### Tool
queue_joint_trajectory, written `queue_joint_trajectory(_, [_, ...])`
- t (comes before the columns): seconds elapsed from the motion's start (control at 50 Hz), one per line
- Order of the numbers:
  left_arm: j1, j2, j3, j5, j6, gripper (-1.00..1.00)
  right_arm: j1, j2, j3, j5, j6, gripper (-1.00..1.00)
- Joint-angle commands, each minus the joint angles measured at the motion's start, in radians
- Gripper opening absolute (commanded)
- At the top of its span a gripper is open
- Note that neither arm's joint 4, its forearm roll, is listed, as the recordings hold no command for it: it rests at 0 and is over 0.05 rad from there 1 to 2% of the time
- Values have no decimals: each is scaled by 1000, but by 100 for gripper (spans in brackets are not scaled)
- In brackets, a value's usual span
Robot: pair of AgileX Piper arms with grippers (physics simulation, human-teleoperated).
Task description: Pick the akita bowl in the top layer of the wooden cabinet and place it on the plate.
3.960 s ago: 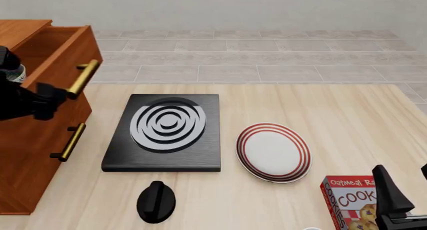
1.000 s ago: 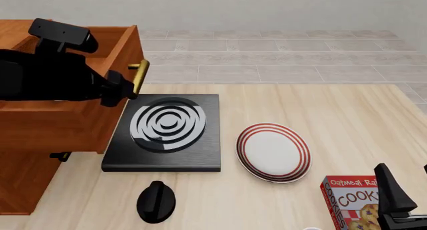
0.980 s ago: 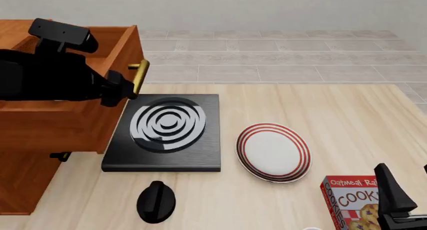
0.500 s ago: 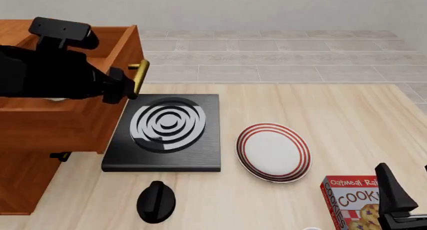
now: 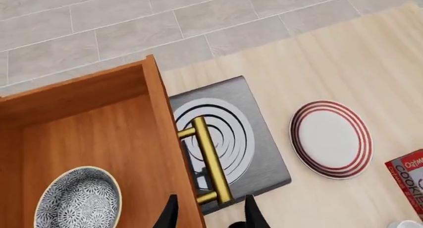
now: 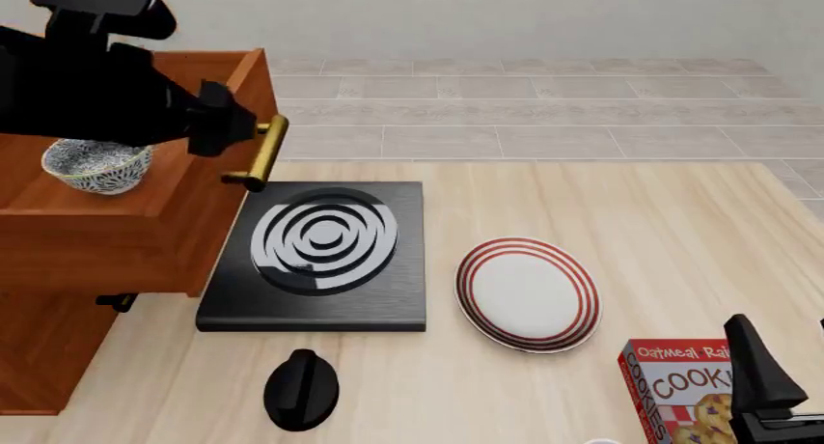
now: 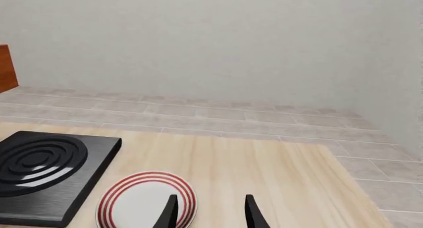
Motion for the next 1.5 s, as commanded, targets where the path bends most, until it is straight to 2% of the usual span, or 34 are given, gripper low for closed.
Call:
queue_joint_trajectory(0.02, [10, 7, -132, 21, 52, 100, 1, 0, -1, 0, -1, 100])
queue_joint_trajectory(0.08, [19, 14, -173, 35, 58, 100, 2, 0, -1, 1, -1, 100])
queue_joint_trajectory(0.2, [31, 16, -199, 43, 69, 100, 2, 0, -2, 1, -2, 100])
queue_joint_trajectory(0.48, [100, 2, -159, 35, 126, 100, 5, 0, 0, 0, -3, 100])
queue_joint_trajectory(0.74, [198, -15, -88, 8, 197, 100, 10, 0, 1, -1, -7, 100])
queue_joint_trajectory(0.86, [241, -18, -87, 10, 220, 100, 11, 0, 4, -2, -11, 100])
queue_joint_trajectory(1.14, [281, -9, -50, -8, 286, 100, 12, 0, 1, 1, -9, 100])
queue_joint_trajectory(1.16, [263, -3, -55, -3, 273, 100, 13, 0, 1, 2, -8, 100])
queue_joint_trajectory(1.24, [278, 18, -89, 5, 281, 100, 15, 0, 0, 2, -5, 100])
queue_joint_trajectory(1.32, [278, 16, -58, -13, 315, 100, 16, 0, -1, 2, -6, 100])
queue_joint_trajectory(1.5, [318, 27, -59, -24, 348, 100, 15, 0, 3, 0, -7, 100])
